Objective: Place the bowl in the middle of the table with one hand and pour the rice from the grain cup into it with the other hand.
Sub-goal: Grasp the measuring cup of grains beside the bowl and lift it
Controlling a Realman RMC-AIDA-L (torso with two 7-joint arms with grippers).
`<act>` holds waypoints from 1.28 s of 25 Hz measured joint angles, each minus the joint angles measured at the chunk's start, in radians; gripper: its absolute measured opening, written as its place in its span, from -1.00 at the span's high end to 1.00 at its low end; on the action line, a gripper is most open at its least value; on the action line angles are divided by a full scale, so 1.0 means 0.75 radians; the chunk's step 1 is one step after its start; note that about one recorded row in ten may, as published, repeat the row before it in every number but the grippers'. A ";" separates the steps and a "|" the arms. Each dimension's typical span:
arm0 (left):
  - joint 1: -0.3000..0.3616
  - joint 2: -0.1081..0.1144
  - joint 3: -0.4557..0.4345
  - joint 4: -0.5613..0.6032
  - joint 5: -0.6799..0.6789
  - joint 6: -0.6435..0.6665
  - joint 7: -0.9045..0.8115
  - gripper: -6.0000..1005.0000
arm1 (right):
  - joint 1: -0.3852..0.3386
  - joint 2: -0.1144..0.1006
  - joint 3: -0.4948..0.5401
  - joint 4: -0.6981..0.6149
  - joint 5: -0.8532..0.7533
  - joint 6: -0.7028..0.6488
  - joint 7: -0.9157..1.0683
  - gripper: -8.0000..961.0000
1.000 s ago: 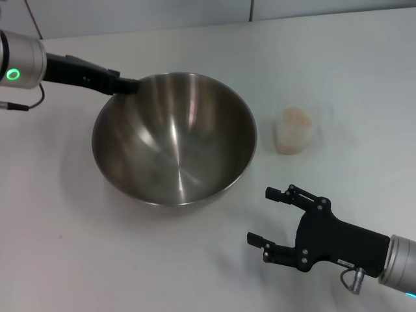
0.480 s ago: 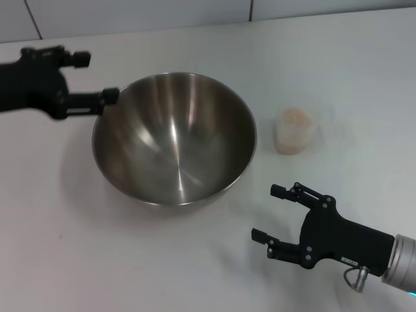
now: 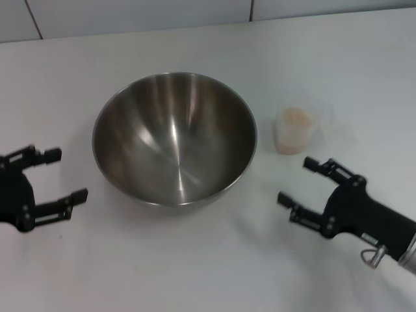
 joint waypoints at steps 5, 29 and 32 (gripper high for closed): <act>0.020 0.003 -0.002 -0.115 0.020 0.002 0.095 -0.65 | -0.036 0.006 0.341 0.051 0.002 0.136 -0.057 -0.73; -0.001 0.001 -0.004 -0.151 0.043 -0.005 0.106 -0.65 | 0.092 0.007 0.710 0.249 0.002 0.577 -0.323 -0.74; -0.001 0.001 -0.007 -0.151 0.043 -0.005 0.106 -0.65 | 0.106 0.007 0.714 0.249 0.002 0.588 -0.323 -0.73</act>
